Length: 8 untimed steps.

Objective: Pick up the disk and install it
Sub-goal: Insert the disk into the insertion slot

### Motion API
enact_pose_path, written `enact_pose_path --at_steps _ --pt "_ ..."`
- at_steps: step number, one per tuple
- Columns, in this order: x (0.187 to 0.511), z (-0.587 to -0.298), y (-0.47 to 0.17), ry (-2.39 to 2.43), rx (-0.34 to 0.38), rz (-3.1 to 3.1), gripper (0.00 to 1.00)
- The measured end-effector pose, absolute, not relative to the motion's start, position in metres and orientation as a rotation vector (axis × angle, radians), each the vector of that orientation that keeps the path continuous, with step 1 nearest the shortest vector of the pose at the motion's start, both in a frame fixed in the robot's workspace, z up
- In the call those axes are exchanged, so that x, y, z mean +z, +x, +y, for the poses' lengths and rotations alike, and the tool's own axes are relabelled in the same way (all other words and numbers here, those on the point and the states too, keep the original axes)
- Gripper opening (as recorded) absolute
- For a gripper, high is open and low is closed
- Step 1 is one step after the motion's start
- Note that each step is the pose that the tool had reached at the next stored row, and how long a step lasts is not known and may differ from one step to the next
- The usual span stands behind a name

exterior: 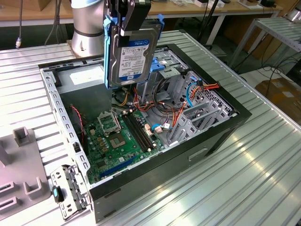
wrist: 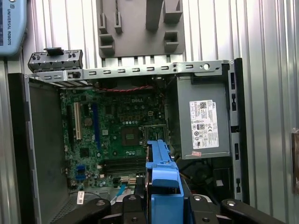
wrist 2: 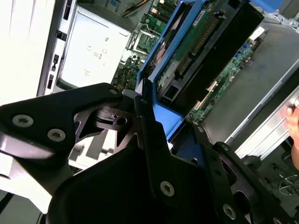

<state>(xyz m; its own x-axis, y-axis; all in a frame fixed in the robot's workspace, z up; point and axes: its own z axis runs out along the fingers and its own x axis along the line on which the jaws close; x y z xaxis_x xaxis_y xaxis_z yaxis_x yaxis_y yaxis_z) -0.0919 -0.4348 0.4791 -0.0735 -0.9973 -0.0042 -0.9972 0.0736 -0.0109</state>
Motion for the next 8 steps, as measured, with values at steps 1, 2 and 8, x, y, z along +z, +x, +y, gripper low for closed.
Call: enact_pose_path --at_steps 1,2,8 --pt "0.4792 -0.4351 -0.0919 -2.131 -0.008 2.294 0.37" --pt "0.4791 -0.4355 -0.0919 -2.131 -0.008 2.294 0.37" --pt "0.4792 -0.4390 -0.0919 -2.131 -0.008 2.294 0.37"
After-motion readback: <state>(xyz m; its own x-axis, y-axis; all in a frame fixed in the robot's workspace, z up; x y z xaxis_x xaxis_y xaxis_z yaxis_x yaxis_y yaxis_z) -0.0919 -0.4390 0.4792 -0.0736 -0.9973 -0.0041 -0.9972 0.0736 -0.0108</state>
